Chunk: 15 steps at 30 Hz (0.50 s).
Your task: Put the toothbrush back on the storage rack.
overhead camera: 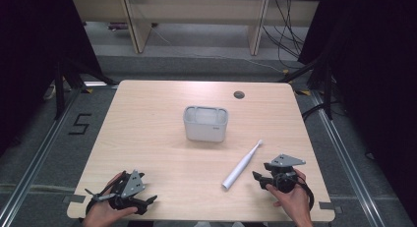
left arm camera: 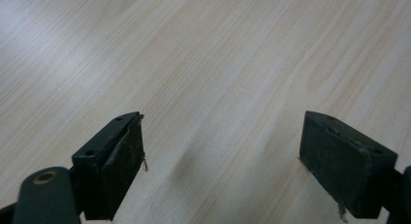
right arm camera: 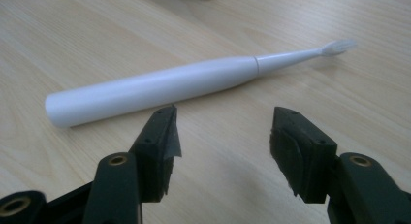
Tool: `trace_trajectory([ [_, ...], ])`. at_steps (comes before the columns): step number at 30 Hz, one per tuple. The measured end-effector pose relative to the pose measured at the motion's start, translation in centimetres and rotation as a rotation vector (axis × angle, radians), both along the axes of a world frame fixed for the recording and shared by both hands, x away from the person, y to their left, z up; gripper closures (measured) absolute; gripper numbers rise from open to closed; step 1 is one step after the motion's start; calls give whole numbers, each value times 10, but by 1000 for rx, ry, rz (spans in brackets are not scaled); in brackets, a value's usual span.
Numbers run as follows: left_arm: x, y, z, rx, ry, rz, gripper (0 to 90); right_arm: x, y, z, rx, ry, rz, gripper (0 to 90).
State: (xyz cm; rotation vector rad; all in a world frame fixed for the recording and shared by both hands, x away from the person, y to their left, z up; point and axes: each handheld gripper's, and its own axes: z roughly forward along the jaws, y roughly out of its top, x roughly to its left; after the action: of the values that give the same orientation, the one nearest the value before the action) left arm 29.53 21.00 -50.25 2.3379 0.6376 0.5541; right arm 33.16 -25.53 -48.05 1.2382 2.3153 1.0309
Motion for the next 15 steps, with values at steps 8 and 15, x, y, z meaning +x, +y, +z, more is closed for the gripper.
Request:
trace_trajectory([
  [8, 0, -1, -1, -12, 5, 10, 156, 7, 11, 3, 1, -17, 54, 474],
  [15, 0, 0, -1, 4, 3, 3, 156, 10, 27, 6, 1, -30, 93, 573],
])
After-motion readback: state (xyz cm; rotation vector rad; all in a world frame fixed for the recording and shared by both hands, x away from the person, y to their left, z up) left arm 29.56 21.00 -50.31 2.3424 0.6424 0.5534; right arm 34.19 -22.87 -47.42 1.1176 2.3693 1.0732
